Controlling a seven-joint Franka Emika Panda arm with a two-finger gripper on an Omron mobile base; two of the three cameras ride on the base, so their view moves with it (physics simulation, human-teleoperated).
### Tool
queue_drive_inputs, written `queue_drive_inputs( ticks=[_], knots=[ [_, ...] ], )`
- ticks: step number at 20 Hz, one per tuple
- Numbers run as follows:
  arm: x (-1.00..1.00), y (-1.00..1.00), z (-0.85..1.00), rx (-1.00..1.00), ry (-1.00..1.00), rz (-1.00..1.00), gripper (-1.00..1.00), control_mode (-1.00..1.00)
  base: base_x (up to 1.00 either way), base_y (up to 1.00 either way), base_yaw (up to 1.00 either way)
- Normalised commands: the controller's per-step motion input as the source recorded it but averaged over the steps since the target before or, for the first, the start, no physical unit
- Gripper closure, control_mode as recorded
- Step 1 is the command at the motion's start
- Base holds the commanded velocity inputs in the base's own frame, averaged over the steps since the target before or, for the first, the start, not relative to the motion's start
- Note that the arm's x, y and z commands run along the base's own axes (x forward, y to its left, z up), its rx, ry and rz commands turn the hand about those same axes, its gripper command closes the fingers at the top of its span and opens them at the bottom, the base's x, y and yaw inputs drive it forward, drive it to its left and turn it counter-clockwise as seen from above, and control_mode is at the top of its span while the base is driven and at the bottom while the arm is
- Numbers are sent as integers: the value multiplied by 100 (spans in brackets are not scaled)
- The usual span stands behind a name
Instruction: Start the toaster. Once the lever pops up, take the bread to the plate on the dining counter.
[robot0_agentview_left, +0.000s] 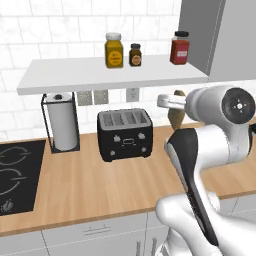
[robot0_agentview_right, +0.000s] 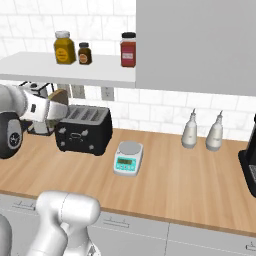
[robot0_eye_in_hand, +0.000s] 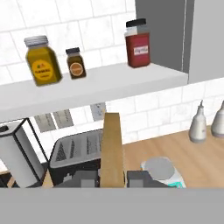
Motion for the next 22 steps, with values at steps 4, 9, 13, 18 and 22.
queue_drive_inputs(
  ticks=[4,9,13,18,22],
  knots=[
    [-98,-16,6,1,27,-1,100,-100,0,0,0],
    [-68,-12,-11,0,28,0,100,-100,0,0,0],
    [-14,-6,-26,0,22,-2,100,-100,0,0,0],
    [-24,0,-18,0,7,-2,100,100,-18,0,-1],
    [0,0,0,0,0,0,100,100,-100,0,-6]
  ],
)
